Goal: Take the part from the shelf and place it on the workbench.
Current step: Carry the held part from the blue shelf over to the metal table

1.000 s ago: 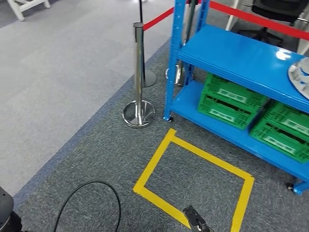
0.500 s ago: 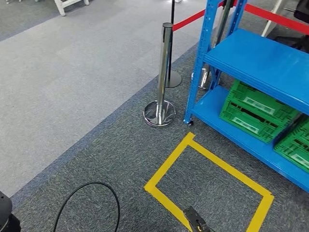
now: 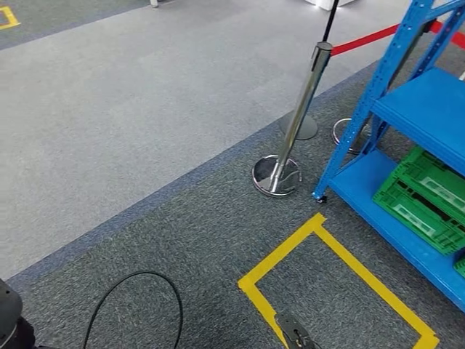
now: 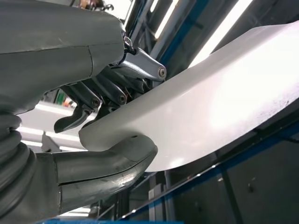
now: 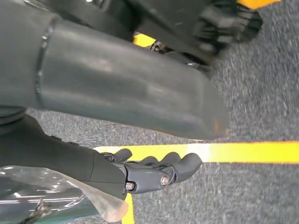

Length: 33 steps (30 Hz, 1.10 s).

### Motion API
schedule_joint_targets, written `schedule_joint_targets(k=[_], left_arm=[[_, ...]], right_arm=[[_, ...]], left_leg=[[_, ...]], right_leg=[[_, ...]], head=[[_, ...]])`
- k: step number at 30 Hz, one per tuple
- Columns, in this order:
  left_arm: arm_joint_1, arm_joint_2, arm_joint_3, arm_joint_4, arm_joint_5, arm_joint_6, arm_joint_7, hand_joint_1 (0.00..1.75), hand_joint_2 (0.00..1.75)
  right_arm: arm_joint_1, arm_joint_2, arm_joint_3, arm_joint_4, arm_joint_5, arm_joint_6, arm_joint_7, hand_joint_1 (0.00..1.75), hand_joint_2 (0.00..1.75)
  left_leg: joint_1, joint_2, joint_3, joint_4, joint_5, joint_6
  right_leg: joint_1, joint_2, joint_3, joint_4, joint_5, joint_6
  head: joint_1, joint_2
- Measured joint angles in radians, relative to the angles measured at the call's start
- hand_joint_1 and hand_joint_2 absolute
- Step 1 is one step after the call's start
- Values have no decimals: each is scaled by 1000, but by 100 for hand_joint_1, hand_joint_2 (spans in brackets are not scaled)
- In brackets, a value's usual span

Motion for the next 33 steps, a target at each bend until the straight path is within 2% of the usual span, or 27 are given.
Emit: schedule_joint_targets(k=[1, 2, 3, 4, 5, 6, 7, 8, 10, 11, 12, 14, 15, 16, 17, 18, 19, 21, 23, 25, 26, 27, 29, 30, 31, 32, 33], left_arm=[[0, 0, -1, 0, 0, 0, 0, 175, 175], [0, 0, -2, 0, 0, 0, 0, 175, 175], [0, 0, -2, 0, 0, 0, 0, 175, 175], [0, 0, -3, 0, 0, 0, 0, 175, 175], [0, 0, -3, 0, 0, 0, 0, 175, 175], [-1, 0, -3, 0, 0, 0, 0, 175, 175], [-2, 0, -4, 0, 0, 0, 0, 175, 175], [-2, 0, -4, 0, 0, 0, 0, 175, 175], [-1, 0, -4, 0, 0, 0, 0, 175, 175], [0, 0, -4, 0, 0, 0, 0, 175, 175], [-1, 1, -4, 0, 0, 1, 0, 175, 175], [-4, 2, -4, 0, 0, 1, 0, 175, 175], [-5, 2, -3, 0, 0, 1, 0, 175, 175], [-5, 2, -3, 0, 0, 1, 0, 175, 175], [-4, 3, -3, 0, 0, 1, 0, 175, 175], [-4, 3, -3, 0, 0, 1, 0, 175, 175], [-4, 3, -3, 0, 0, 1, 0, 175, 175], [-5, 4, -3, 0, 0, 1, 0, 175, 175], [-5, 4, -3, 0, 0, 1, 0, 175, 175], [-4, 4, -3, 0, 0, 1, 0, 175, 175], [-3, 4, -3, -1, 0, 1, 0, 175, 175], [-4, 4, -4, -1, 0, 1, 0, 175, 175], [-7, 2, -5, -1, 0, 1, 0, 175, 175], [-9, 1, -7, -1, 0, 1, 0, 175, 175], [-9, 0, -8, 0, 1, 2, 0, 175, 175], [-10, 0, -9, 0, 2, 2, 0, 175, 175], [-10, 0, -10, 0, 3, 2, 0, 175, 175]], right_arm=[[3, 0, 0, 0, 0, 0, 0, 0, 0], [4, 0, 0, 0, 0, 0, 0, 0, 0], [5, 0, 0, 1, 0, 0, 1, 0, 0], [4, 0, 0, 1, 0, 0, 1, 0, 0], [4, 0, 0, 1, 0, 0, 0, 0, 0], [4, 0, 0, 1, 0, 0, 0, 0, 0], [4, -1, 0, 1, 0, 0, 0, 0, 0], [4, -1, 0, 1, 0, 0, 1, 0, 0], [3, -1, -1, 1, 0, 0, 1, 0, 0], [2, -1, -1, 1, 0, 0, 1, 0, 0], [2, 0, -2, 1, 0, 0, 1, 0, 0], [4, 0, -2, 1, 0, 0, 0, 0, 0], [5, 0, -2, 1, 0, 0, 0, 0, 0], [6, 0, -2, 1, 0, 0, 1, 0, 0], [7, -1, -3, 1, 0, 0, 1, 0, 0], [6, -1, -3, 1, 0, 0, 1, 0, 0], [5, -1, -3, 1, 0, 0, 1, 0, 0], [3, -1, -3, 1, 0, 0, 1, 0, 0], [2, -1, -4, 1, 0, 0, 1, 0, 0], [0, 0, -4, 1, 0, 0, 1, 0, 0], [-1, 0, -4, 0, 0, 0, 0, 0, 0], [-2, 1, -4, 0, 0, 0, 0, 0, 0], [-2, 1, -4, -1, 0, 1, 0, 0, 0], [0, 1, -3, 0, 0, 2, 1, 0, 0], [2, 1, -3, 0, 0, 3, 2, 0, 0], [4, 1, -3, 0, 0, 5, 3, 0, 0], [4, 1, -4, 0, 0, 8, 4, 0, 0]], left_leg=[[-3, -13, 1, 0, -1, 1], [-5, -28, 2, 0, -1, 2], [-7, -42, 4, 0, -2, 3], [-8, -57, 6, 0, -2, 3], [-9, -71, 8, 1, -2, 2], [-10, -84, 7, 3, -3, 0], [-9, -96, 4, 5, -2, -3], [-7, -107, -1, 5, -1, -8], [-3, -128, -8, 5, 4, -21], [-3, -121, -12, 13, -1, -26], [-5, -101, -22, 36, -16, -31], [-6, -39, -70, 142, -74, -42], [-3, -18, -102, 209, -104, -47], [0, -9, -128, 262, -122, -50], [3, -4, -138, 285, -123, -53], [5, -1, -126, 264, -103, -54], [6, 7, -94, 206, -69, -53], [1, 49, -20, 67, -17, -47], [-8, 73, 9, 8, -10, -34], [-12, 55, 8, 4, -10, -20], [-10, 45, 9, -1, -9, -14], [-8, 35, 11, -5, -6, -7], [-6, 16, 15, -11, -4, 3], [-6, 5, 14, -11, -4, 7], [-8, -7, 15, -10, -5, 8], [-10, -21, 15, -10, -5, 9], [-11, -35, 17, -10, -6, 9]], right_leg=[[2, 6, -34, 52, -8, -2], [4, 9, -54, 70, 4, -6], [5, 13, -54, 46, 36, -10], [6, 22, -36, -15, 82, -15], [5, 45, -11, -84, 121, -20], [3, 70, 12, -148, 148, -24], [3, 89, 30, -188, 161, -26], [3, 101, 38, -205, 160, -27], [4, 83, 47, -212, 163, -31], [2, 71, 51, -217, 165, -35], [1, 56, 55, -221, 167, -40], [1, 24, 62, -225, 165, -46], [2, 7, 63, -225, 163, -47], [3, -10, 64, -225, 161, -47], [4, -25, 66, -225, 159, -47], [4, -40, 68, -225, 157, -46], [4, -54, 72, -225, 154, -44], [7, -76, 81, -224, 146, -36], [11, -92, 87, -225, 140, -24], [11, -106, 92, -229, 136, -13], [9, -96, 93, -227, 130, -8], [6, -74, 85, -210, 116, -4], [4, -16, 36, -111, 62, -2], [4, 0, -3, -37, 32, -3], [5, 6, -40, 27, 13, -4], [5, 9, -65, 62, 13, -5], [5, 11, -72, 58, 34, -7]], head=[[0, 0], [0, 0], [0, 0], [0, 0], [0, 0], [-1, 0], [0, 0], [-1, 0], [0, 0], [-2, 0], [-5, 0], [-11, 0], [-13, 0], [-13, 0], [-13, 0], [-13, 0], [-13, 0], [-14, 0], [-13, 0], [-12, 0], [-10, 0], [-9, 0], [-3, 0], [-1, 0], [0, 0], [0, 0], [0, 0]])
